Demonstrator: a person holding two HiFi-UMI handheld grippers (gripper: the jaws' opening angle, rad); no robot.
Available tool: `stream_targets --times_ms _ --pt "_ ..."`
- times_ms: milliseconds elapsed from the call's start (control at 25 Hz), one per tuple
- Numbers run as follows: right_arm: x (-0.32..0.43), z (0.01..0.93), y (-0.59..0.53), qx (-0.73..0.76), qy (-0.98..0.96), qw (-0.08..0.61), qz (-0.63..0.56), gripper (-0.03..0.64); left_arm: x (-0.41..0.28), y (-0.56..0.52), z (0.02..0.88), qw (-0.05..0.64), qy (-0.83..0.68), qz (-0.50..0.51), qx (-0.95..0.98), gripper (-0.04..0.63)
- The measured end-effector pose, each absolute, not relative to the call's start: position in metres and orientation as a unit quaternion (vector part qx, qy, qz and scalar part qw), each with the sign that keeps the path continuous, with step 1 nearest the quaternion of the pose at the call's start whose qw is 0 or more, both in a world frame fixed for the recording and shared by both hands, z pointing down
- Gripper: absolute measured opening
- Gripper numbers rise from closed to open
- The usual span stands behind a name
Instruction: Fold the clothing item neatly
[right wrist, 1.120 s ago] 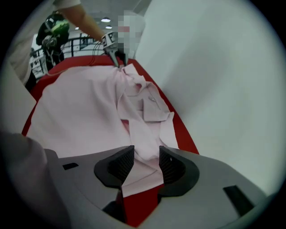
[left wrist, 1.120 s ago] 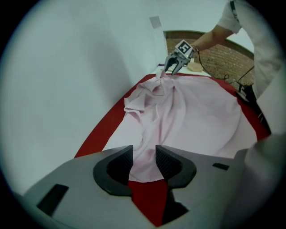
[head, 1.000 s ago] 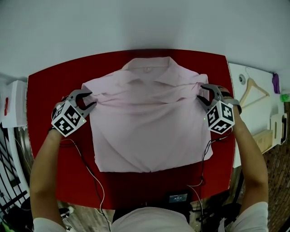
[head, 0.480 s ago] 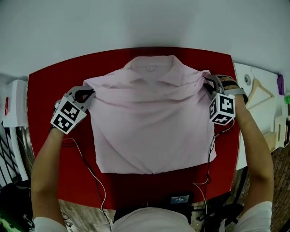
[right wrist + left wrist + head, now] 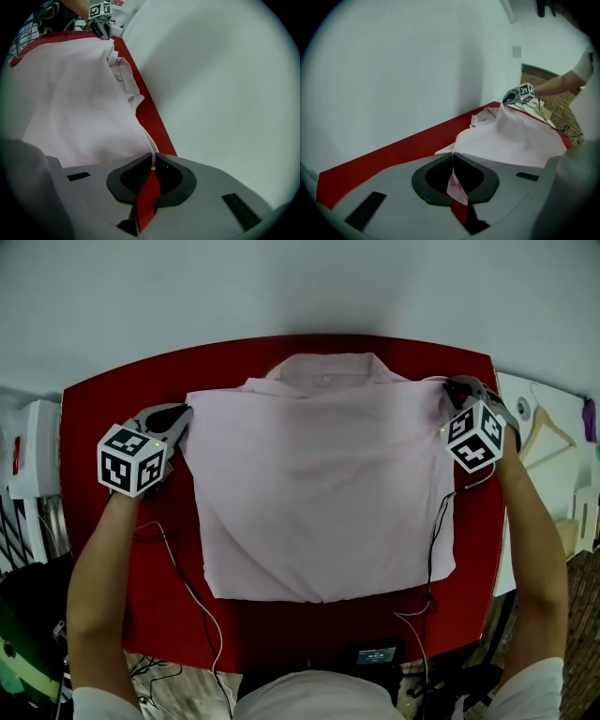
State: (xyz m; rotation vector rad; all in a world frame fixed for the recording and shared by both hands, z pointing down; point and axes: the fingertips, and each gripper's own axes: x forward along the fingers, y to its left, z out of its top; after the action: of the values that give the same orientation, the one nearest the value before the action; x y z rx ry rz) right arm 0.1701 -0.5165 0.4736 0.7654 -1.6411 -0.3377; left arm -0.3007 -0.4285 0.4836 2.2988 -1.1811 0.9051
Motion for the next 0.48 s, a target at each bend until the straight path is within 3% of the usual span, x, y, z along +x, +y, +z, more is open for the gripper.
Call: stream_targets --times_ms 480 --pt "0.197 0.483 -0.532 0.402 -0.701 0.586 -0.063 0.032 -0.314 -0.437 0.475 0.215 -0.48 0.253 0.812 0.012"
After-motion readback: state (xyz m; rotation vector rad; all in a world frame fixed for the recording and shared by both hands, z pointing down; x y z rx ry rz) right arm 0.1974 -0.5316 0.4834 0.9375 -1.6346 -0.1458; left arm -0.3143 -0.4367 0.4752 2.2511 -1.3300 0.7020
